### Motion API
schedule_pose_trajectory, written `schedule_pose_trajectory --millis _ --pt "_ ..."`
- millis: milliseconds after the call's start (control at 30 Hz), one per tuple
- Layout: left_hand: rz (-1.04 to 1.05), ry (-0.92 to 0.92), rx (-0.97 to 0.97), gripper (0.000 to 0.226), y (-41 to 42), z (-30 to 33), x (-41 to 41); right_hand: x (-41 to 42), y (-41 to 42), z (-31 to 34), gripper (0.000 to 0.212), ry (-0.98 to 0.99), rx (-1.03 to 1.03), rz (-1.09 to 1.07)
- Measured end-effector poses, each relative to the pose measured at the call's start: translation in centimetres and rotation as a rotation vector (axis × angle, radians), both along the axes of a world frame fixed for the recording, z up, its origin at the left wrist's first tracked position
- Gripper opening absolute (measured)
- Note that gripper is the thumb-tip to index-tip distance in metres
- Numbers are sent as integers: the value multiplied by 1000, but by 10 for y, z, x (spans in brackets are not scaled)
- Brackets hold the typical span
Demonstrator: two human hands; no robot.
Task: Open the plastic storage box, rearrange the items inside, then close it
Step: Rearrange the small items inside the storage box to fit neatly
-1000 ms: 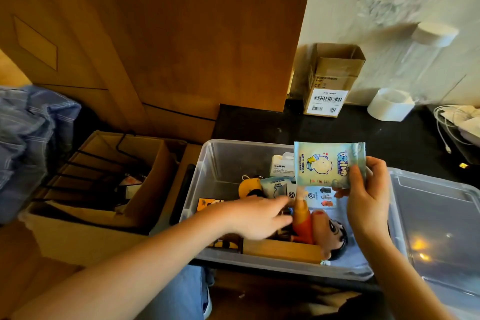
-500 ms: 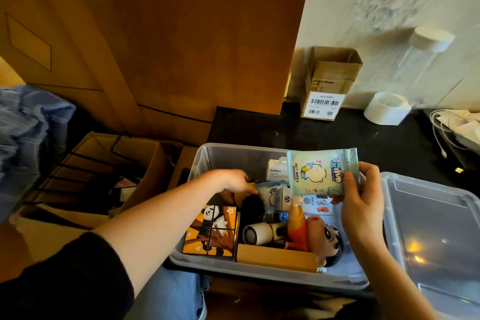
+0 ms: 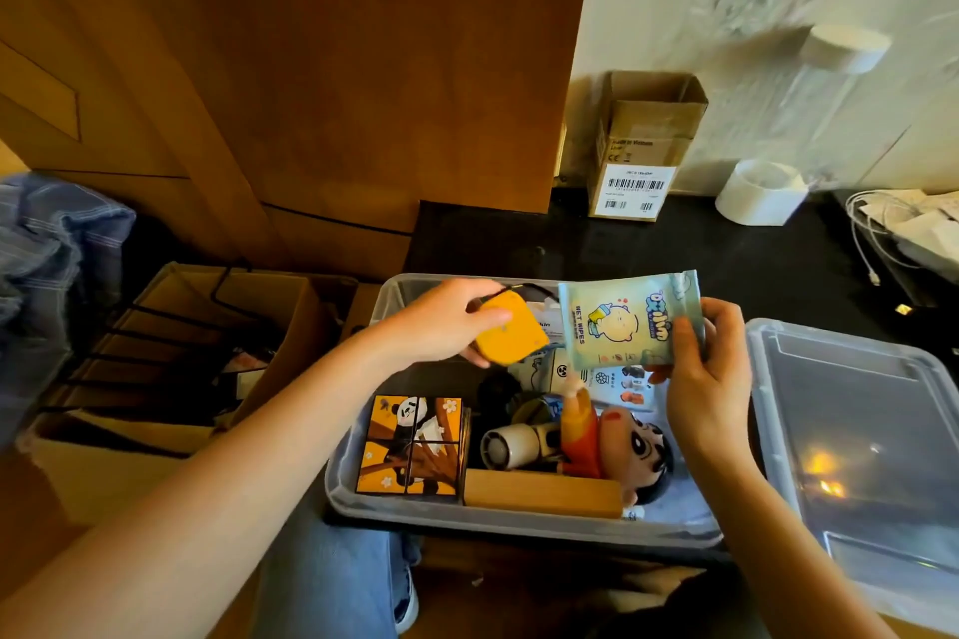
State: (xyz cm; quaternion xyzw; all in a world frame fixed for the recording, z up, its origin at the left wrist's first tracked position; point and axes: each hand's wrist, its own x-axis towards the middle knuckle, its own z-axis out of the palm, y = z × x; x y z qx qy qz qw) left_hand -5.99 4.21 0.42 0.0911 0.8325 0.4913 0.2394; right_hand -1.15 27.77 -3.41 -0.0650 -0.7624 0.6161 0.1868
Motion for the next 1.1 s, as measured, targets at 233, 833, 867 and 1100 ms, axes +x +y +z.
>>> schedule_pose_trajectory --millis 233,833,867,1100 --pt "-65 -48 137 28 55 14 41 2 1 4 25 43 -100 -109" --pt "276 536 -433 37 -47 8 27 -30 -74 48 16 40 766 470" --pt "244 542 -440 36 -51 7 27 -35 -89 45 19 22 882 509" --pt "143 720 -624 32 -62 -9 26 -60 -150 -3 39 -127 1175 708"
